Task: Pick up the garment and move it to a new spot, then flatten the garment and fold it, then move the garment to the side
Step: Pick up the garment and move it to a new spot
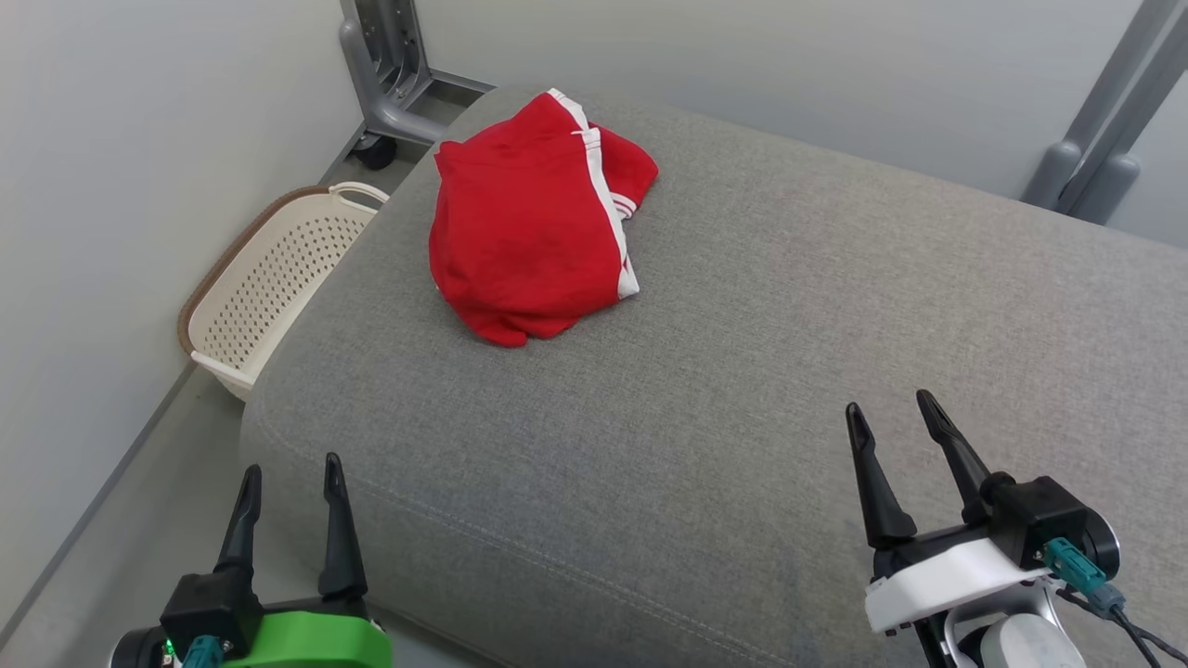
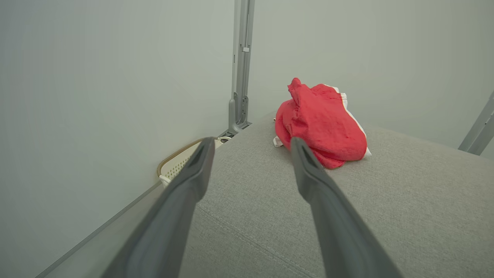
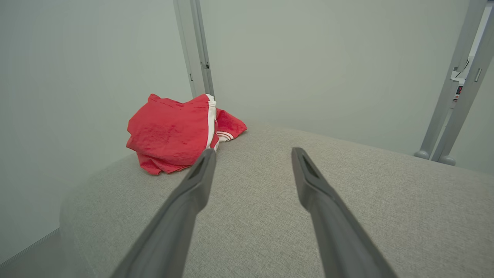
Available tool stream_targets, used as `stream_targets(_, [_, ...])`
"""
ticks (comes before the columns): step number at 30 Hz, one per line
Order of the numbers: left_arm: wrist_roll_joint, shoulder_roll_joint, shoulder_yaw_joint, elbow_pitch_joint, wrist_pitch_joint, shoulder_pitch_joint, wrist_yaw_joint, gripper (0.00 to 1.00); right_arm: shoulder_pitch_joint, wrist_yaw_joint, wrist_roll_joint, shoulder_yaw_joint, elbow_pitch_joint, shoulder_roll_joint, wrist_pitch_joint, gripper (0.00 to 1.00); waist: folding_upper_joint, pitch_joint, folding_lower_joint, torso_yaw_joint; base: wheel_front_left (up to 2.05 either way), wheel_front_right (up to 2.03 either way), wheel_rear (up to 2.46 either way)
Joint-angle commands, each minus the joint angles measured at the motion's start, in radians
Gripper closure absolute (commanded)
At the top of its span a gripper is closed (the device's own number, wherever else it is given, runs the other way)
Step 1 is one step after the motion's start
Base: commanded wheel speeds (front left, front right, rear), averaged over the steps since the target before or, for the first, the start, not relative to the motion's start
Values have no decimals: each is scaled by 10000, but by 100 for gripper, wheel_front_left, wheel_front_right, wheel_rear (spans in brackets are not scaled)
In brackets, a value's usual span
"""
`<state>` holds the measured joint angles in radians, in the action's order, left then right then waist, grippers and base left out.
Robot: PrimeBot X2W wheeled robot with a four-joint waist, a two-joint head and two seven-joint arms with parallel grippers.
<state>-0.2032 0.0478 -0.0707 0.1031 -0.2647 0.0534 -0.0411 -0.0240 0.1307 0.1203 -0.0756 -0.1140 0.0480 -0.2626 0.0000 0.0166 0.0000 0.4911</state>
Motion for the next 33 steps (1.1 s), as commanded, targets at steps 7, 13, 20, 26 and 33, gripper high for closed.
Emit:
stream_targets(7, [-124,286,143,342,96,-692,212,0,-187,1,-105,138,-7,42,-33,0,0,241,0,-628,0,0,0])
stream_targets(13, [-298,888,193,753,1320,-2298,574,0,-312,1,-234,191,38,39,-33,0,0,523,0,-1176,0,0,0])
stream_targets(20, [-867,1345,348,2018,2904,-4472,944,0,-634,1,-434,106,109,39,-33,0,0,1142,0,-1907,0,0,0])
stream_targets(26, [-1130,1521,211,3428,4021,-5782,1121,0,-962,1,-673,79,199,41,-33,0,0,1902,0,-2530,0,0,0])
stream_targets(33, [-1483,1509,367,4811,4548,-6736,1004,0,-1271,1,-1057,113,343,39,-33,0,0,2761,0,-3064,0,0,0])
